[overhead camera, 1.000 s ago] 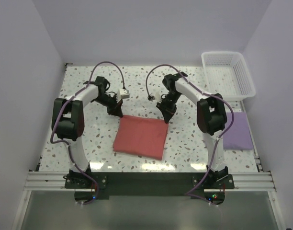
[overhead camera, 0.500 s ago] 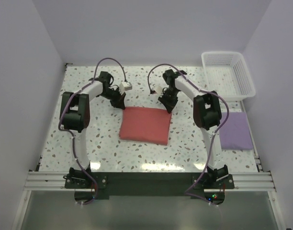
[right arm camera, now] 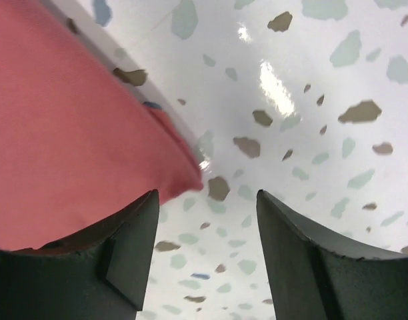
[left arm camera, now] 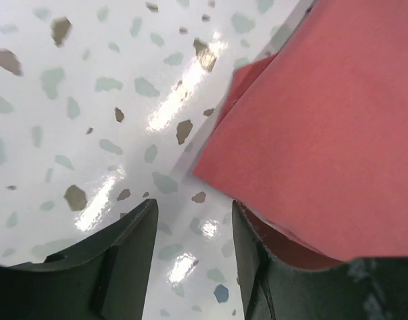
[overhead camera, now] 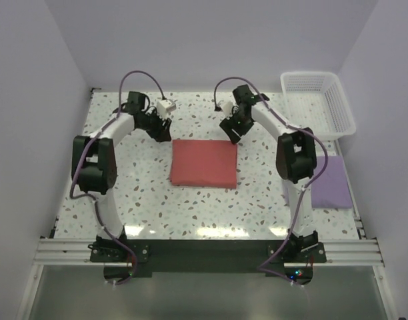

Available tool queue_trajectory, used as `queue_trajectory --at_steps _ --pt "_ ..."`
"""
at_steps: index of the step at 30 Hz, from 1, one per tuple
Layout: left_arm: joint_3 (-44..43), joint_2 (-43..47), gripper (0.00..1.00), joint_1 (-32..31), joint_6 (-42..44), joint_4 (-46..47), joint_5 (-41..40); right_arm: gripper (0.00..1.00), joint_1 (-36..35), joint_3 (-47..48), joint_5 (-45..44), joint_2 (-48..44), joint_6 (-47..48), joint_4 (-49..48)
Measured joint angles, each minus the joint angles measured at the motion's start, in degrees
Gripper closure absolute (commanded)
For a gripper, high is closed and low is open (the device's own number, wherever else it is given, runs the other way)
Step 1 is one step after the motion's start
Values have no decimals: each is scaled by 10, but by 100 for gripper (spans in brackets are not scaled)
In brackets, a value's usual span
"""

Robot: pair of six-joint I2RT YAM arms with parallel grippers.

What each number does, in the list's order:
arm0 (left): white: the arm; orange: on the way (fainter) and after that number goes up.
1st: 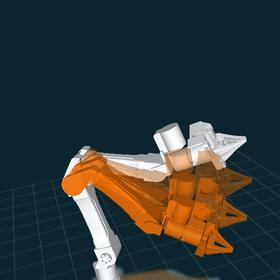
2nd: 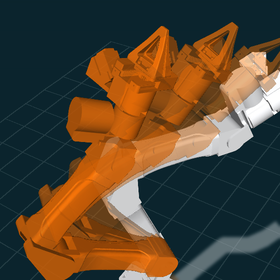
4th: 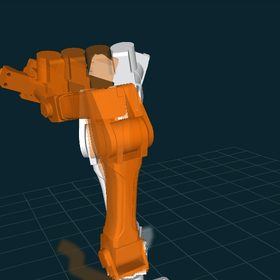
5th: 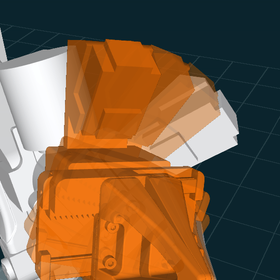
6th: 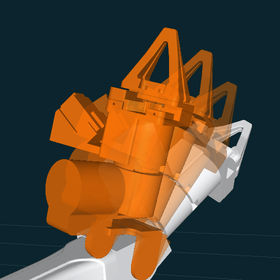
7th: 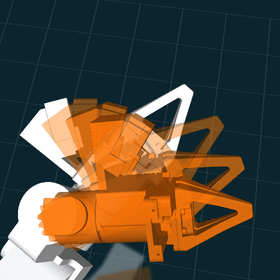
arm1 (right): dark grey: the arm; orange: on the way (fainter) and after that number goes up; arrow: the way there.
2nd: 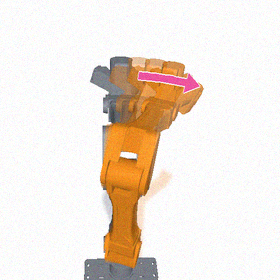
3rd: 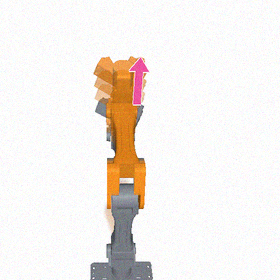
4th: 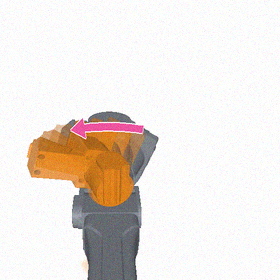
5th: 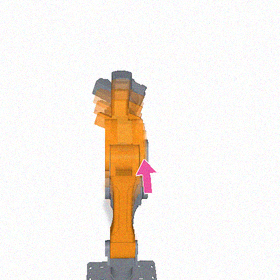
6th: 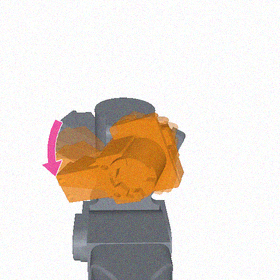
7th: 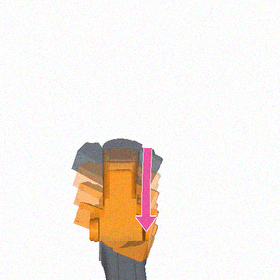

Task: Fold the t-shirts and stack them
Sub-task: Fold the tshirt

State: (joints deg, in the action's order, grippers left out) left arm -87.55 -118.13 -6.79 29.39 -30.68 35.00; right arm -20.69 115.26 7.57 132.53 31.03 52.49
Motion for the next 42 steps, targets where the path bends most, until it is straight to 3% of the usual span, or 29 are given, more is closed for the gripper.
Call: queue_trajectory --at_steps 4,10,16,20,25,31,37,42 --pt "72 144 48 3 -38 41 33 43 10 -94 78 -117 -81 -28" --pt "166 266 53 -28 -175 122 181 61 0 -234 312 -286 -238 -92" --pt "354 249 53 -115 -354 223 237 65 -47 -367 438 -236 -386 -194" --pt "393 188 53 -118 -409 268 249 66 -53 -417 459 -163 -431 -227" --pt "396 90 54 -70 -434 297 287 66 -12 -427 481 -108 -428 -222" --pt "396 70 52 -33 -433 287 338 66 17 -426 490 -108 -386 -191" --pt "399 112 52 -12 -374 217 322 65 43 -426 455 -131 -285 -99" --pt "379 202 47 -9 -333 160 261 65 74 -433 380 -213 -193 -5"
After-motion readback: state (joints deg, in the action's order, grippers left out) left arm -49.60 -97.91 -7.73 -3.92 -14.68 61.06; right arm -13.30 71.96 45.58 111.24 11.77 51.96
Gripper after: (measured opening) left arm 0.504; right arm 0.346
